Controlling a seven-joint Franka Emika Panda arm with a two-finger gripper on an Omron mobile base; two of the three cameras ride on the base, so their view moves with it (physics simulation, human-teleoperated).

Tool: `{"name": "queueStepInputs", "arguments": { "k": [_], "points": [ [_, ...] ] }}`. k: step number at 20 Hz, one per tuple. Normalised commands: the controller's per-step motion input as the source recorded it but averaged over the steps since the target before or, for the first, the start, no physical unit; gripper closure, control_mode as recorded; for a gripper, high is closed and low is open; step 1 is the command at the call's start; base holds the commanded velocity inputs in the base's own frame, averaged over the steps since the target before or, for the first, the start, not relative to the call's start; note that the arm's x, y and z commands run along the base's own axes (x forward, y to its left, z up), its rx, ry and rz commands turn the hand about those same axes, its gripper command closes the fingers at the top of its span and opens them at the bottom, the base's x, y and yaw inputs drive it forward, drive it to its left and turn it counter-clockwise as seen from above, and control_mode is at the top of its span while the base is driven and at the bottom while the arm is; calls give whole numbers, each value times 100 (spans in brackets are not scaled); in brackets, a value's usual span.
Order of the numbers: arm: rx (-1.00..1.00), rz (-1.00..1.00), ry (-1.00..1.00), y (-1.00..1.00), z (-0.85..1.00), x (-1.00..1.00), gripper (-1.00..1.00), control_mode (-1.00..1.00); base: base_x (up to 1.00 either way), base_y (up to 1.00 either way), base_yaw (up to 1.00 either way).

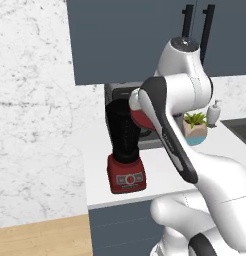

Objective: Close the lid blender by securely placing the lid on top.

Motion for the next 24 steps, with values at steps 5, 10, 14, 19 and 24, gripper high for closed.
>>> {"name": "queueStepInputs", "arguments": {
  "k": [5, 10, 14, 19, 24],
  "points": [
    [0, 0, 4, 35, 0, 30, 100, -100, 0, 0, 0],
    [0, 0, 0, 19, -1, 26, 100, -100, 0, 0, 0],
    [0, 0, 0, 14, 0, 28, 100, -100, 0, 0, 0],
    [0, 0, 0, 2, 0, 26, 100, -100, 0, 0, 0],
    [0, 0, 0, 0, 0, 27, 100, -100, 0, 0, 0]
  ]
}}
